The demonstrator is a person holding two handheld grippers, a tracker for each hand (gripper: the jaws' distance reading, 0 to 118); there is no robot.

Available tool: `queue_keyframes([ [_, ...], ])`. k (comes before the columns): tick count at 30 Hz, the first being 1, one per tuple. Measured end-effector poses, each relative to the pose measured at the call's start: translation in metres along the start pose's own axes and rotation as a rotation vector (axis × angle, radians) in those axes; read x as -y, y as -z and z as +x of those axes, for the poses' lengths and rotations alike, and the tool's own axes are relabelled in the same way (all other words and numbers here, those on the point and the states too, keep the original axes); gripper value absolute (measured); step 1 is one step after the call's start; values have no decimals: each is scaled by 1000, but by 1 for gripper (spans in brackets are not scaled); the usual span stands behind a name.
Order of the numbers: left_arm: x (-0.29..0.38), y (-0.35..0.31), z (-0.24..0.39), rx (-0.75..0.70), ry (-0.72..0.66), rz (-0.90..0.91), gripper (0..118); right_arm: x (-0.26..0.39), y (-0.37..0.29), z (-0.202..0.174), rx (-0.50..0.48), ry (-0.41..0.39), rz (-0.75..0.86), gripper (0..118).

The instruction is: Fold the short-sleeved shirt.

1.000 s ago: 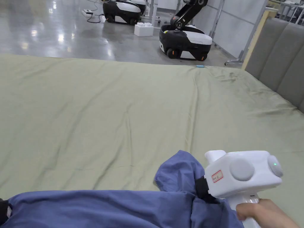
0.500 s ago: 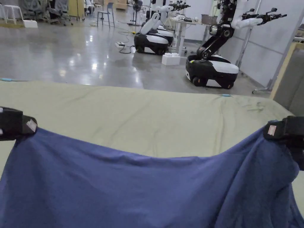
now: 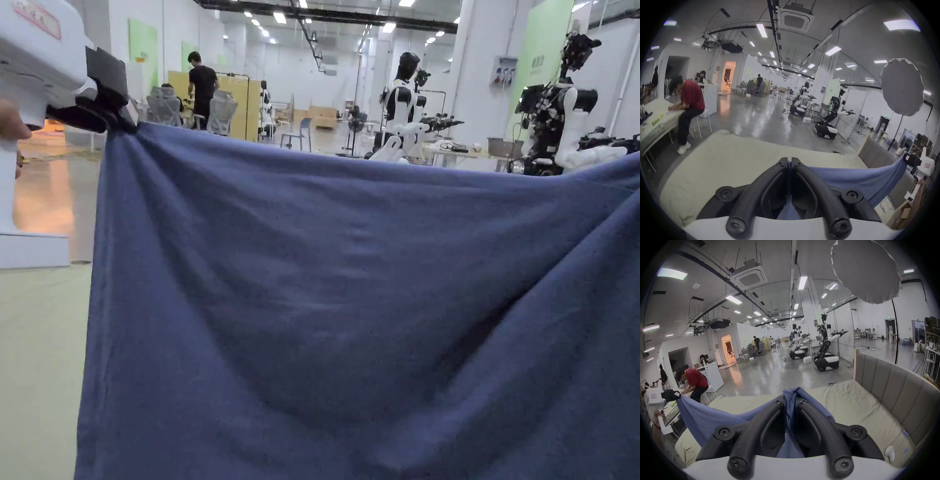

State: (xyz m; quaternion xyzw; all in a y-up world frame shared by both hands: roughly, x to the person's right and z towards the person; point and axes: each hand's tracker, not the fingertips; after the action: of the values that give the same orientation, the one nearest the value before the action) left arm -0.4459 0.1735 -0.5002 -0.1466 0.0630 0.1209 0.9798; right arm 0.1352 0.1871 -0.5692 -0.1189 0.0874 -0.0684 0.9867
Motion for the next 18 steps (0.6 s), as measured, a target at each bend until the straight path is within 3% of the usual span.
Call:
queue_keyframes([
  [8,-77,63,45,-81,103,87,3,-76,83,-27,70,5,85,13],
  [12,-93,99,60,-122,122,140,3,-90,117,-29,121,-24,119,13],
  [18,-92,144,66,-157,178,164,3,-101,157,-24,131,10,164,13],
])
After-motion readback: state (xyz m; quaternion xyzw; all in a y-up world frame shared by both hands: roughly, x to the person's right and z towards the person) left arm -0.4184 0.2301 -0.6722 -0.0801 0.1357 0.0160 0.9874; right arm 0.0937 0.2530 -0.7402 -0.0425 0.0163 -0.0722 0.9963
